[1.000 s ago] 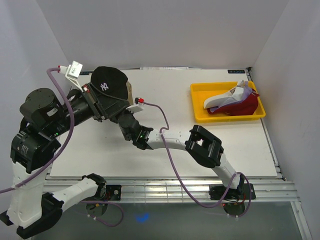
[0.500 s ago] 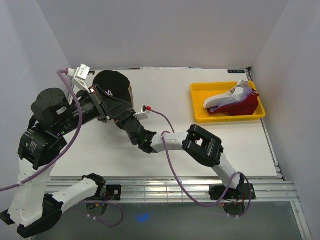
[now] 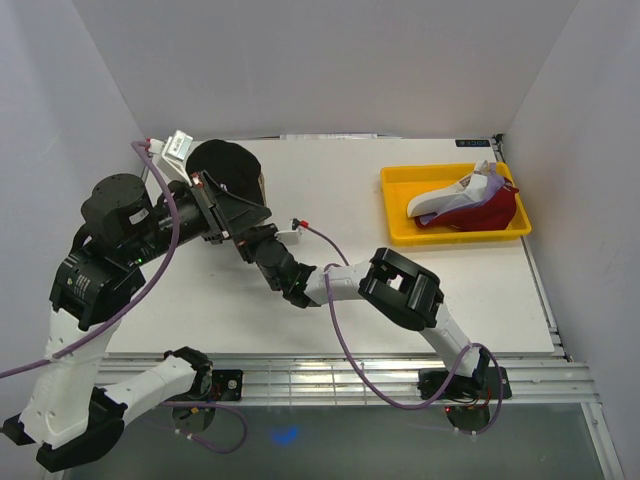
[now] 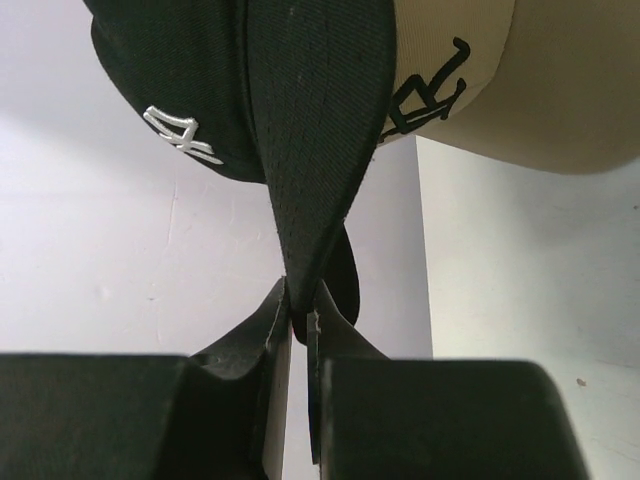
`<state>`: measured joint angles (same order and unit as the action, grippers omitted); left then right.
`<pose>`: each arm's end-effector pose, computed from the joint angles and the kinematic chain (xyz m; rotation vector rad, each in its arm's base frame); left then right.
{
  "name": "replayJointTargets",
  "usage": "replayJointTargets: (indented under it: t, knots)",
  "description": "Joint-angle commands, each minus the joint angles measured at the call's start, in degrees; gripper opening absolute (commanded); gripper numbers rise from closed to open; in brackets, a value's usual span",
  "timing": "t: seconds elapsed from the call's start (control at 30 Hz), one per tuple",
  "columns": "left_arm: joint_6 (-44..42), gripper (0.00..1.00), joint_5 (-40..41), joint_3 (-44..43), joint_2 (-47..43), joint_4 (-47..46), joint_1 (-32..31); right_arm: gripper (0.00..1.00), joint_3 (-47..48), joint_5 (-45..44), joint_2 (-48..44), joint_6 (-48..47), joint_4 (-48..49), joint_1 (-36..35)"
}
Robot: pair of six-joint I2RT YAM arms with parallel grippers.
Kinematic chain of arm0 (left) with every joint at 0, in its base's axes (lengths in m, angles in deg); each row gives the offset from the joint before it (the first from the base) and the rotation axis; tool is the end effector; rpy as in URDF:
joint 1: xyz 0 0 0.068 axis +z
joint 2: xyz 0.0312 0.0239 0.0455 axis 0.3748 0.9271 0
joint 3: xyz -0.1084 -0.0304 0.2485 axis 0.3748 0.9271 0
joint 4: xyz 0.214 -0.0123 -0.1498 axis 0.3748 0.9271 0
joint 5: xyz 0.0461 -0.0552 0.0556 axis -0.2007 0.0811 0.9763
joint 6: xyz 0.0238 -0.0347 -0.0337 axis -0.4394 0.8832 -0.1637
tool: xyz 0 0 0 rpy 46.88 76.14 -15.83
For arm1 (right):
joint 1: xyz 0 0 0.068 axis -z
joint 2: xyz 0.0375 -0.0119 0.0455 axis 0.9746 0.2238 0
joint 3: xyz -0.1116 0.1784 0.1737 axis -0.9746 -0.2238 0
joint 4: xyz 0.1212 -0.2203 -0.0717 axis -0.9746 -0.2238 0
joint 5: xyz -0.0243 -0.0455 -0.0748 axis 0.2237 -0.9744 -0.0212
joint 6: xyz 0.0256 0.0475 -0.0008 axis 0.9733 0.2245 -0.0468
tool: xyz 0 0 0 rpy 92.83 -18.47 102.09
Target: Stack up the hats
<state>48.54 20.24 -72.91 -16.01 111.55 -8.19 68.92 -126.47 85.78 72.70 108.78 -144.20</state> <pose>0.1017 -0.0737 0.5091 0.0157 1.9215 -1.2586 0.2114 0.4435 0.1870 0.9387 1.5486 1.5703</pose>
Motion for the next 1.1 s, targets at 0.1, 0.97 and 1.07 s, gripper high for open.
replayJointTargets:
  t: [0.1, 0.97, 1.07]
  knots:
    - [0.3, 0.0, -0.2, 0.7, -0.5, -1.0, 0.1, 0.08, -2.2, 0.7, 3.8, 8.3, -6.6, 0.9]
    - [1.0, 0.0, 0.3, 2.6, -1.1, -1.4, 0.1, 0.08, 0.3, 6.4, 9.2, 16.7, -17.8, 1.8]
    - [1.0, 0.0, 0.4, 2.7, -1.1, -1.4, 0.1, 0.08, 1.4, 6.9, 9.8, 16.9, -19.8, 2.2]
